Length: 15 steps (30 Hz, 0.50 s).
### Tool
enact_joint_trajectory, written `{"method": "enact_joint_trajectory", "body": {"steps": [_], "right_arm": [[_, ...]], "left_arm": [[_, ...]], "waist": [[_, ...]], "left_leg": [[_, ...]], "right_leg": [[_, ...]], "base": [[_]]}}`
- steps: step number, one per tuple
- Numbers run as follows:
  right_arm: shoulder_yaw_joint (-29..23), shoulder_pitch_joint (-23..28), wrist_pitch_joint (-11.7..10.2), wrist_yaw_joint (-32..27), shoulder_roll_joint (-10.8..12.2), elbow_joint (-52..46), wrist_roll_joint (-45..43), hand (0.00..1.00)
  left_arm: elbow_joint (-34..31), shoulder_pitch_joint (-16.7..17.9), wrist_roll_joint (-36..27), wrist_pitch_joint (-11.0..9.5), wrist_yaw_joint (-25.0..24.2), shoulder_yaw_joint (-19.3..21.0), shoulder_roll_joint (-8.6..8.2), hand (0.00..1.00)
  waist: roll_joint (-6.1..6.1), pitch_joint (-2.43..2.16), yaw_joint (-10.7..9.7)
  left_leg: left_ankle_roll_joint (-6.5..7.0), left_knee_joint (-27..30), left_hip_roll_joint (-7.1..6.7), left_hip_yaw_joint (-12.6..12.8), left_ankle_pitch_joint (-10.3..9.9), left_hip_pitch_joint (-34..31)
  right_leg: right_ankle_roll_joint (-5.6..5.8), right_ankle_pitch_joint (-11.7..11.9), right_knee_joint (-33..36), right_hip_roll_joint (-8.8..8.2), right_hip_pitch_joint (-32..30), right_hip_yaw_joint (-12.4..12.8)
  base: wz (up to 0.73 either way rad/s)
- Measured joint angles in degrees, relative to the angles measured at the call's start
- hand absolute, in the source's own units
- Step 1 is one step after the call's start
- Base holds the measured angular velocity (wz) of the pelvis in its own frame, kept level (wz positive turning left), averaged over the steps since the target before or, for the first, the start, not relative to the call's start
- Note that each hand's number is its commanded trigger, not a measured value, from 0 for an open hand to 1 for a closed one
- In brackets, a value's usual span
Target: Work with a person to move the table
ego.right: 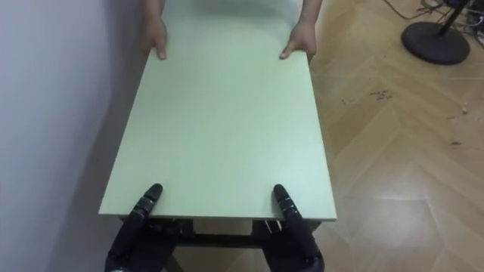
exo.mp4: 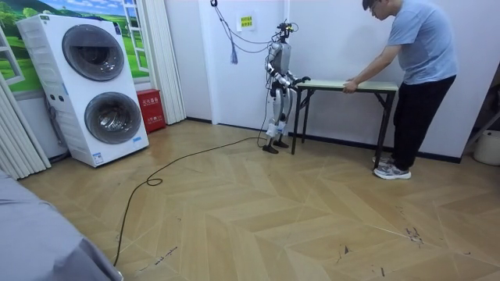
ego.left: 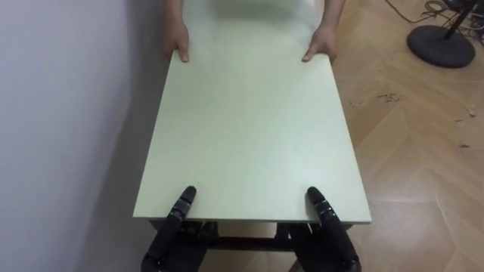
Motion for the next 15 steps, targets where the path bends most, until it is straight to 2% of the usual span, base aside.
{"method": "enact_joint_trajectory", "body": {"steps": [4,6,7,8,10,12,13,14,15], "right_arm": [[-0.3,0.0,0.0,0.6,0.0,0.6,0.0,1.0],[-0.6,0.0,0.3,0.6,0.1,0.8,0.0,1.0],[-0.8,0.0,0.6,0.6,0.0,0.9,0.0,1.0],[-0.7,0.0,0.7,0.7,0.0,0.9,0.0,1.0],[-0.7,0.0,1.0,0.9,0.0,1.0,-0.2,0.82],[-0.7,0.1,1.3,0.9,0.0,1.0,-0.3,0.75],[-0.7,0.1,1.5,0.9,0.0,1.0,-0.3,0.52],[-0.7,0.1,1.6,0.9,0.1,1.0,-0.3,0.29],[-0.7,0.1,1.8,0.8,0.1,1.0,-0.3,0.16]], "left_arm": [[0.7,-0.2,0.9,0.9,-0.8,0.5,-0.11,1.0],[1.6,-0.5,0.9,1.3,-1.7,0.5,-0.11,1.0],[2.1,-0.6,1.0,1.8,-2.2,0.7,-0.12,1.0],[2.2,-0.6,1.1,2.1,-2.4,1.0,-0.17,1.0],[3.0,-0.6,1.5,2.6,-3.5,1.4,-0.17,0.75],[3.7,-0.7,2.3,2.7,-4.1,1.6,-0.22,0.6],[4.1,-0.8,2.8,2.8,-4.4,1.8,-0.27,0.45],[4.7,-0.9,3.4,2.9,-5.1,2.1,-0.28,0.09],[5.0,-1.0,3.7,2.9,-5.4,2.3,-0.25,0.0]], "waist": [[0.05,-0.01,0.0],[0.08,0.0,0.1],[0.12,-0.03,0.1],[0.19,-0.06,0.1],[0.22,-0.07,0.1],[0.26,-0.09,0.0],[0.29,-0.12,0.1],[0.32,-0.13,0.2],[0.32,-0.13,0.2]], "left_leg": [[-0.12,0.3,0.0,0.1,0.0,-0.5],[-2.01,0.2,0.0,0.1,-0.2,-0.4],[-4.29,0.2,0.01,0.1,-0.5,-0.4],[-4.66,0.1,0.04,0.1,-0.6,-0.3],[-4.66,0.1,0.06,0.1,-0.6,-0.3],[-4.65,0.1,0.14,0.1,-0.6,-0.3],[-4.65,0.1,0.24,0.1,-0.6,-0.3],[-4.65,0.1,0.36,0.1,-0.6,-0.3],[-4.65,0.1,0.43,0.1,-0.6,-0.3]], "right_leg": [[-0.08,0.6,0.0,0.0,-0.4,0.3],[-0.25,1.0,-0.2,0.0,-0.4,0.8],[-0.5,1.6,-1.0,0.01,-0.3,1.4],[-0.5,1.9,-1.0,0.04,0.0,1.5],[-0.38,2.1,-2.2,0.09,0.5,1.5],[-0.36,2.1,-2.1,0.18,0.5,1.5],[-0.36,2.1,-2.1,0.28,0.5,1.5],[-0.36,2.1,-2.1,0.41,0.5,1.5],[-0.37,2.1,-2.1,0.48,0.5,1.5]], "base": [[0.0],[0.0],[0.0],[0.0],[0.0],[0.0],[0.0],[0.0],[0.0]]}}
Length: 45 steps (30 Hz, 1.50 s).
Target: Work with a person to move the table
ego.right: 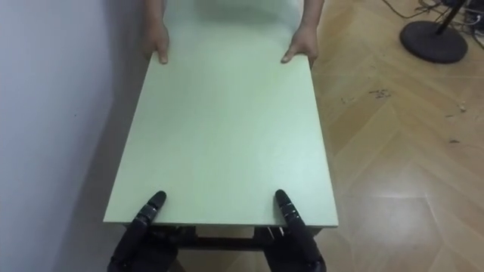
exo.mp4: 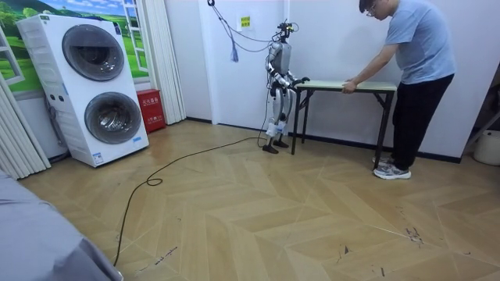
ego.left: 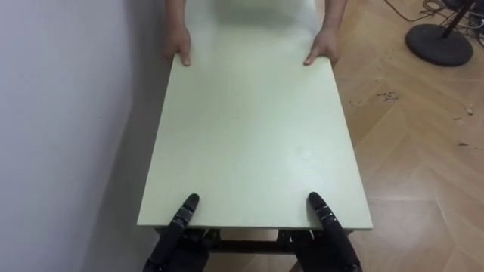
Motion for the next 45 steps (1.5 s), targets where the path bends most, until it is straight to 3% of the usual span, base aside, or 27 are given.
{"method": "enact_joint_trajectory", "body": {"steps": [1,7,13,15,26,34,45], "right_arm": [[0.1,0.0,0.3,0.0,0.0,0.0,0.0,0.0],[1.5,-0.5,1.5,3.0,-0.5,-0.1,-4.1,0.0],[3.4,-2.9,2.7,6.0,-0.6,-0.1,-4.1,0.0],[4.1,-2.9,2.7,6.1,-0.7,-0.1,-4.2,0.0],[4.5,-3.2,4.7,7.4,-1.2,-0.1,-4.8,0.0],[4.4,-3.4,5.9,13.0,-3.1,1.4,-15.7,0.0],[4.4,-5.7,8.6,20.8,-4.9,4.7,-33.2,0.0]], "left_arm": [[0.4,-0.4,1.9,0.0,-0.1,0.1,0.17,0.0],[2.3,-5.1,15.0,2.1,-0.1,-2.2,0.33,0.0],[4.2,-6.4,15.3,2.6,-0.1,-4.3,0.09,0.0],[4.3,-6.5,15.3,2.5,-0.1,-4.6,0.14,0.0],[4.4,-6.5,16.6,2.9,-0.8,-4.8,0.04,0.0],[6.8,-6.7,22.6,3.8,-5.1,-4.4,0.32,0.0],[10.8,-8.0,23.8,4.0,-10.0,-4.2,0.79,0.0]], "waist": [[0.0,-0.01,0.0],[0.9,-0.61,-0.5],[0.87,-0.63,-0.9],[1.02,-0.63,-0.9],[1.22,-0.61,-1.6],[0.72,-0.63,-1.6],[-0.77,-0.97,-1.3]], "left_leg": [[0.0,0.0,0.14,0.0,0.0,0.0],[0.02,-0.7,0.73,0.2,0.0,0.7],[0.24,-1.3,1.73,0.7,0.0,1.9],[2.05,-1.3,2.05,0.7,0.2,1.9],[2.02,-1.3,2.38,0.7,0.1,2.0],[2.16,-1.8,2.57,0.8,0.2,2.0],[2.08,-1.7,2.87,0.9,0.2,2.0]], "right_leg": [[0.0,0.0,0.0,0.13,0.0,0.0],[0.04,-0.1,-0.7,0.74,0.9,0.0],[-0.69,-0.5,-0.8,1.82,1.7,-0.1],[-1.01,-0.7,-0.8,2.24,1.7,-0.1],[-1.55,-1.0,-0.7,2.52,1.7,-0.1],[-1.55,-1.0,-0.8,2.7,1.4,0.1],[-1.55,-1.0,-0.9,2.91,1.4,-0.2]], "base": [[0.0],[-0.07],[-0.06],[0.0],[0.0],[0.0],[0.0]]}}
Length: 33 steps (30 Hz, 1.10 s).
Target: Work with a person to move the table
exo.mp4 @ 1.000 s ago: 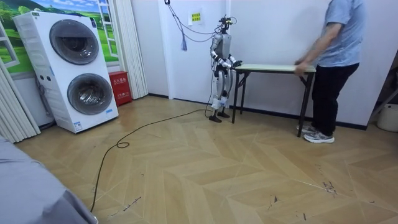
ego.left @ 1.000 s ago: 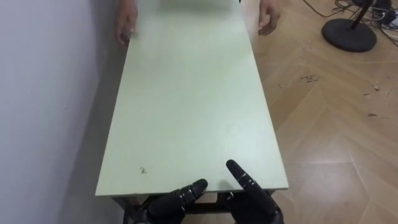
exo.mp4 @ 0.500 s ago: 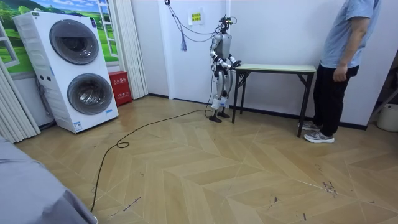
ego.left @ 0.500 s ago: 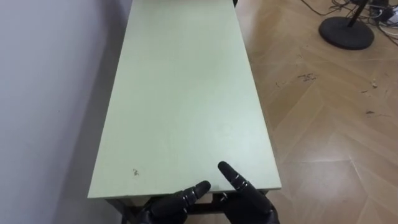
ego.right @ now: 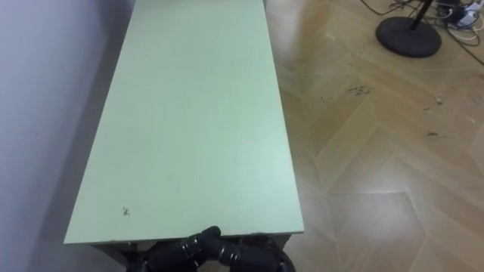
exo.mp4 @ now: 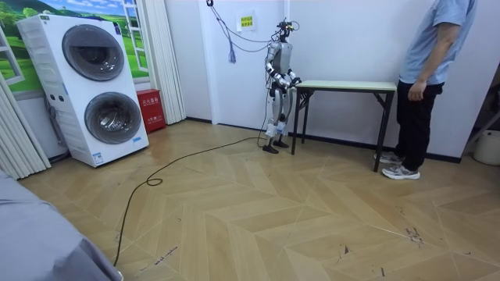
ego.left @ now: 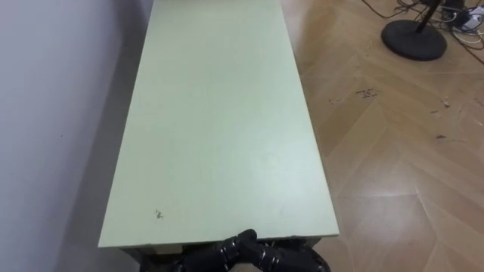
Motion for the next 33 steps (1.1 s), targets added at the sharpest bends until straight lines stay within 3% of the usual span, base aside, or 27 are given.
{"method": "enact_joint_trajectory", "body": {"steps": [4,9,14,16,22,25,33], "right_arm": [[0.0,-1.4,-0.1,0.8,-0.9,3.9,-2.3,0.0],[0.1,-2.1,-0.4,0.6,-2.2,7.9,-5.0,0.0],[-0.5,-2.2,-0.4,-1.4,-2.3,13.8,-13.6,0.0],[-0.7,-2.3,-0.4,-2.3,-2.3,15.3,-15.0,0.0],[-2.7,-2.6,-0.6,-3.8,-2.2,18.7,-16.3,0.0],[-2.7,-3.3,-1.1,-5.0,-2.1,23.3,-16.6,0.0],[-4.6,-4.1,-1.6,-6.1,-1.5,26.8,-18.8,0.0]], "left_arm": [[5.3,-3.0,0.8,0.1,-3.2,-0.6,0.08,0.0],[7.6,-4.1,1.0,-0.4,-4.9,-0.5,0.15,0.0],[8.9,-4.0,3.4,-0.8,-6.3,0.2,0.02,0.0],[9.5,-4.0,4.0,-1.5,-6.8,0.3,0.02,0.0],[10.8,-3.5,4.5,-2.2,-7.6,1.0,0.0,0.0],[11.7,-3.4,4.5,-2.8,-8.2,1.1,-0.13,0.0],[15.2,-3.3,4.4,-3.4,-11.0,2.5,-0.33,0.0]], "waist": [[-0.07,0.0,1.3],[0.13,0.0,1.8],[-0.22,0.01,2.4],[-0.48,-0.21,2.7],[-0.78,0.13,2.8],[-0.82,-0.2,2.8],[-1.14,-0.13,3.1]], "left_leg": [[-0.05,-0.1,0.11,0.1,0.0,0.1],[-0.31,-0.1,0.41,0.1,-0.3,0.0],[-0.74,-0.1,0.45,-0.9,-0.6,1.0],[-0.88,-0.1,0.49,-0.9,-0.7,1.0],[-1.28,-0.3,0.73,-0.9,-1.0,1.9],[-1.46,-0.3,0.8,-1.0,-1.1,1.9],[-1.83,-0.3,1.22,-1.0,-1.3,2.7]], "right_leg": [[-0.04,0.0,0.0,0.04,0.0,-0.6],[-0.05,0.0,0.1,0.24,0.0,-1.4],[-0.61,-0.3,0.1,0.33,0.7,-2.9],[-0.88,-0.5,0.1,0.4,0.8,-3.1],[-1.04,-0.6,0.0,0.69,1.8,-3.2],[-1.04,-0.6,0.1,0.76,1.8,-3.1],[-1.46,-0.9,0.0,1.19,2.7,-3.3]], "base": [[0.0],[0.0],[0.07],[-0.02],[-0.01],[0.0],[0.0]]}}
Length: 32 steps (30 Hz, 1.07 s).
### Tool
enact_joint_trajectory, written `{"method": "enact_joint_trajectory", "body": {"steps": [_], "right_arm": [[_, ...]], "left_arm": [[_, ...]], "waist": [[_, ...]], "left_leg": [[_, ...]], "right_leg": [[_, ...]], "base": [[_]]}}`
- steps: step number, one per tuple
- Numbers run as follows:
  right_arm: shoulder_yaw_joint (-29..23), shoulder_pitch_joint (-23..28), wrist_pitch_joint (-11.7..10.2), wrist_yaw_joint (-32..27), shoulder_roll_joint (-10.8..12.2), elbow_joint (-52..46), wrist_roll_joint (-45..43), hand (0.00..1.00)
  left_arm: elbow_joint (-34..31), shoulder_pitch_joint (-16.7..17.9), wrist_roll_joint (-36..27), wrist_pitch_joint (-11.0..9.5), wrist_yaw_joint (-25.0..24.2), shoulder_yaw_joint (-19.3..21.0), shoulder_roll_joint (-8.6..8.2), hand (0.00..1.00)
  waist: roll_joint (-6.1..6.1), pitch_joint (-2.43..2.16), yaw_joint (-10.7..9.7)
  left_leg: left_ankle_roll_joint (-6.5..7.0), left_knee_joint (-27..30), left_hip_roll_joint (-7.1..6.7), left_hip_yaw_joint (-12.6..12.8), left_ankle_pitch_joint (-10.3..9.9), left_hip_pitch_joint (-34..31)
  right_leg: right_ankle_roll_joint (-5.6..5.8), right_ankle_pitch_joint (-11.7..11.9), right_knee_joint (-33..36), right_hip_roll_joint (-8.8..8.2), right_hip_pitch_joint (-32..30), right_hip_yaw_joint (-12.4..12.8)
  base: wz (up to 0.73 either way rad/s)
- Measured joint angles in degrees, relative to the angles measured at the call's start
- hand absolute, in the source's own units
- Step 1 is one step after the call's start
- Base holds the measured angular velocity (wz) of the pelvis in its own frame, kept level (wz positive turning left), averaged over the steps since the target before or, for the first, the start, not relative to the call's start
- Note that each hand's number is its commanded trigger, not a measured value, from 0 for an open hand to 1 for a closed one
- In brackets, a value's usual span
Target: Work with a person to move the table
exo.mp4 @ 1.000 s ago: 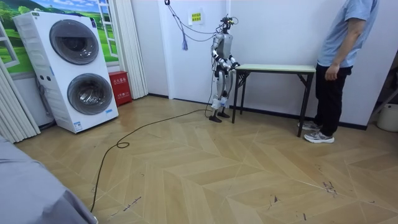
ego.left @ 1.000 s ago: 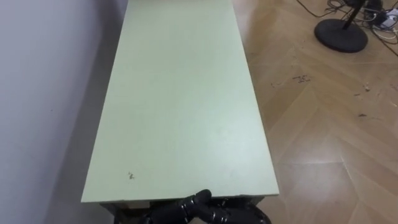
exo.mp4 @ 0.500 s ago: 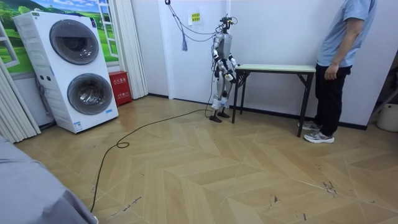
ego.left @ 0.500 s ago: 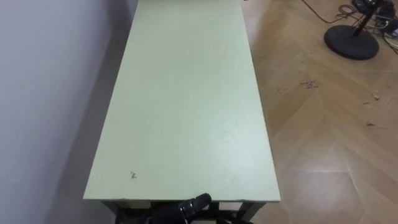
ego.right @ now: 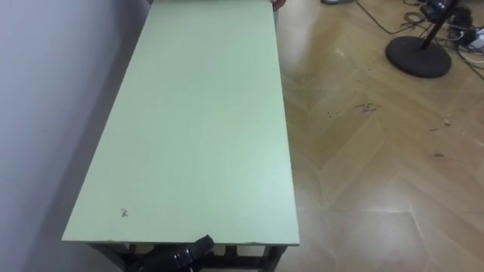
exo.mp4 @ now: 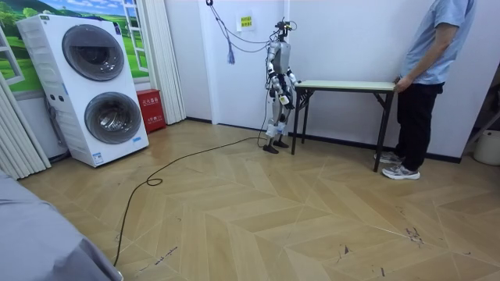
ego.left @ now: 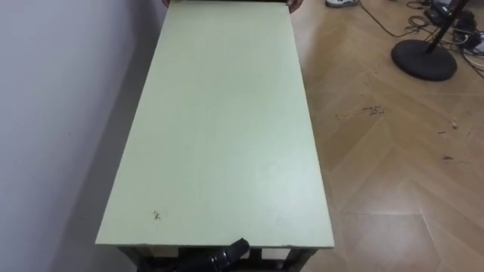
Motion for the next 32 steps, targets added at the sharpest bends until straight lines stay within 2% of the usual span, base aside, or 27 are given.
{"method": "enact_joint_trajectory", "body": {"steps": [6,8,9,10,11,13,15,16,17,20,21,23,29,32], "right_arm": [[-3.0,0.7,-0.3,0.0,0.5,2.3,-0.1,0.0],[-3.1,1.2,-0.8,0.0,0.5,2.3,-0.1,0.0],[-3.1,1.5,-1.2,0.0,0.5,2.2,-0.1,0.0],[-3.5,1.6,-1.9,0.0,0.6,2.1,-0.1,0.0],[-3.5,1.7,-2.2,0.0,0.6,2.1,-0.1,0.0],[-4.5,2.2,-2.8,0.0,0.6,2.3,-0.7,0.0],[-4.5,1.9,-3.4,0.0,0.8,3.6,-2.2,0.0],[-4.4,1.8,-3.5,0.0,0.8,3.7,-2.2,0.0],[-4.4,1.5,-3.5,0.0,0.8,4.1,-2.7,0.0],[-4.4,0.4,-3.4,0.1,1.3,4.9,-4.1,0.0],[-4.3,0.6,-3.5,0.1,1.4,4.9,-4.1,0.0],[-4.2,0.4,-3.9,0.0,1.6,4.9,-4.1,0.0],[-4.3,-0.3,-3.9,0.1,2.0,6.2,-3.9,0.0],[-4.3,-0.2,-3.9,0.0,2.2,6.6,-3.9,0.0]], "left_arm": [[1.0,1.6,0.5,-0.5,-1.6,2.8,-0.2,0.0],[3.8,1.9,2.2,-0.6,-0.3,4.7,-0.21,0.0],[8.4,1.9,4.4,-0.6,1.9,6.6,0.0,0.0],[11.0,1.6,6.0,-1.1,4.4,8.6,0.35,0.0],[12.0,1.7,7.1,-1.3,5.2,8.9,0.83,0.0],[15.9,2.0,12.5,-1.8,8.0,10.6,1.15,0.0],[16.8,3.4,19.4,-1.9,10.5,11.6,0.94,0.0],[16.5,3.5,22.7,-2.0,12.0,13.0,0.25,0.0],[16.3,3.1,26.2,-3.0,13.2,14.4,-0.37,0.0],[16.3,2.0,34.9,-4.1,15.5,15.3,-0.32,0.0],[16.2,1.2,39.6,-4.5,16.8,15.5,-0.41,0.0],[16.1,0.2,45.5,-5.0,18.9,15.6,-0.49,0.0],[16.1,0.4,47.0,-5.1,21.2,16.2,-0.66,0.0],[16.1,0.6,46.9,-5.1,21.6,16.7,-0.73,0.0]], "waist": [[-0.09,-0.24,1.2],[0.25,-0.43,1.3],[0.57,-0.52,1.1],[0.7,-0.51,0.7],[0.68,-0.52,0.8],[0.93,-0.46,0.7],[1.08,-0.39,0.5],[0.97,-0.2,0.5],[0.86,-0.2,0.7],[0.66,-0.22,0.4],[0.58,-0.23,0.2],[0.44,-0.25,-0.2],[0.02,-0.27,-0.5],[0.02,-0.13,-0.5]], "left_leg": [[-0.71,0.0,0.8,0.6,-0.2,0.2],[-0.93,0.1,1.18,1.2,-0.4,0.3],[-1.13,0.2,1.38,1.6,-0.5,0.4],[-1.2,0.2,1.38,1.6,-0.5,0.2],[-1.26,0.2,1.38,1.6,-0.6,0.2],[-1.3,0.3,1.37,1.6,-0.7,0.2],[-1.27,0.3,1.36,1.6,-0.7,0.2],[-1.24,0.3,1.32,1.4,-0.7,0.0],[-1.16,0.3,1.26,1.2,-0.7,-0.2],[-1.15,0.4,1.22,0.8,-0.7,-0.2],[-1.16,0.4,1.21,0.7,-0.7,-0.1],[-1.15,0.4,1.21,0.8,-0.7,0.1],[-1.13,0.1,1.25,1.2,-0.7,0.5],[-1.13,0.0,1.25,1.2,-0.7,0.9]], "right_leg": [[-0.09,0.0,-0.1,0.72,0.0,0.2],[-0.33,0.2,-0.1,0.98,0.0,0.2],[-0.44,0.1,-0.1,1.11,0.1,0.1],[-0.88,0.0,-0.3,1.1,0.0,-0.1],[-0.95,0.1,-0.5,1.12,0.1,-0.2],[-1.1,0.1,-1.0,1.09,0.6,-0.9],[-1.11,0.1,-1.0,1.04,0.6,-1.3],[-1.11,0.1,-1.0,0.95,0.5,-1.4],[-1.1,0.1,-1.0,0.88,0.4,-1.7],[-1.1,0.1,-1.0,0.78,0.6,-3.2],[-1.1,0.1,-1.0,0.77,0.8,-3.6],[-1.1,0.1,-1.0,0.78,0.8,-3.5],[-1.11,0.1,-1.2,0.75,0.9,-3.7],[-1.11,0.1,-1.4,0.77,1.3,-3.8]], "base": [[-0.07],[-0.15],[-0.1],[-0.08],[0.0],[0.0],[0.08],[0.18],[0.17],[0.05],[0.0],[0.0],[-0.03],[0.0]]}}
